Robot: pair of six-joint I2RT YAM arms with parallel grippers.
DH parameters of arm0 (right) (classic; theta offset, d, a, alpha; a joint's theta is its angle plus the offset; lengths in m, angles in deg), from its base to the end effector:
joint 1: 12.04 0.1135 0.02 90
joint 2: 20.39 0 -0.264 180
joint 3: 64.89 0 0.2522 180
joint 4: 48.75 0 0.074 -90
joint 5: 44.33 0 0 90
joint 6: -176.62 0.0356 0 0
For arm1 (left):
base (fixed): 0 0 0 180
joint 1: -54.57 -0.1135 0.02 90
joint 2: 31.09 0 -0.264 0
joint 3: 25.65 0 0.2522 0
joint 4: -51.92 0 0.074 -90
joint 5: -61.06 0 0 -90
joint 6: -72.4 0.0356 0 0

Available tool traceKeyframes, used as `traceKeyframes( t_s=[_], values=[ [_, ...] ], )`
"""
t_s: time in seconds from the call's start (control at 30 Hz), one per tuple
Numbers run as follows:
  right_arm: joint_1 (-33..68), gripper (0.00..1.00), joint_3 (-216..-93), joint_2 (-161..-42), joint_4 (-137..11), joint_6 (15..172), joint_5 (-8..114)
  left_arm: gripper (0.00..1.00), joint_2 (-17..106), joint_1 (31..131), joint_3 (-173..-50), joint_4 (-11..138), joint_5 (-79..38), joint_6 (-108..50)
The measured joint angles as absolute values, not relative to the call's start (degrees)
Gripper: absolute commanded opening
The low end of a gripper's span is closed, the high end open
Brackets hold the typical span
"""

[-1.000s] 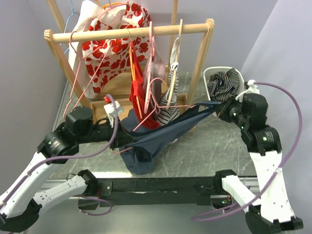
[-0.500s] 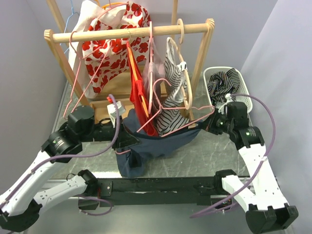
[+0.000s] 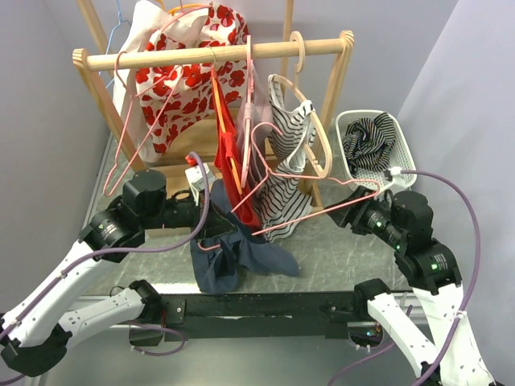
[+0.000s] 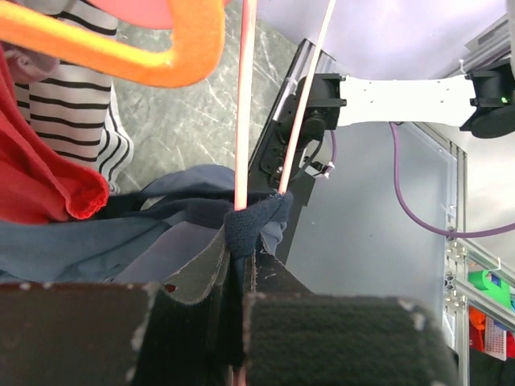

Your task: Remove the tank top from the hanger

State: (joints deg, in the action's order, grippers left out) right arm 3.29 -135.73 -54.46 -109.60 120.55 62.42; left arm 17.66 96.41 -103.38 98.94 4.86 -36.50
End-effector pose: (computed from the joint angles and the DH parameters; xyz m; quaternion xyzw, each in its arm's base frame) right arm 0.0957 0.0369 0.3683 0.0559 0.8320 0.3354 0.4383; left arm 0.1098 -0.1248 0.4021 0.3213 0.7248 -0.4872 0.3661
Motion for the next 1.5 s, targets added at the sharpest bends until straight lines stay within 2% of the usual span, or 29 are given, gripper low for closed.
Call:
traceKeyframes(
  t_s=[0.27,0.57,0.7,0.9,1.13,1.33,1.5],
  values=[
    [3.5,0.65,-138.4,-54.2,-116.1,125.2,43.5,0.01,16.1,96.5,-101.8,100.0,5.9,-35.9],
    [3.5,0.63,-138.8,-50.1,-116.9,129.4,39.5,0.01,12.9,96.3,-101.3,106.5,5.7,-34.2],
    [3.5,0.62,-139.0,-47.4,-116.0,129.7,42.9,0.01,12.8,96.3,-100.7,107.8,5.3,-33.7],
    [4.1,0.62,-139.0,-50.5,-108.1,129.6,59.9,0.01,12.5,96.3,-100.5,106.9,5.3,-33.8],
    [6.8,0.63,-140.6,-53.1,-104.5,128.1,68.0,0.01,12.5,97.2,-98.5,104.8,4.4,-34.0],
    [14.3,0.62,-140.6,-55.2,-102.0,127.3,67.3,0.01,12.6,105.5,-97.2,100.7,-5.2,-36.4],
    [29.0,0.64,-142.2,-61.3,-103.1,126.6,55.8,0.01,15.8,119.6,-97.0,97.8,-19.8,-39.0]
  ],
)
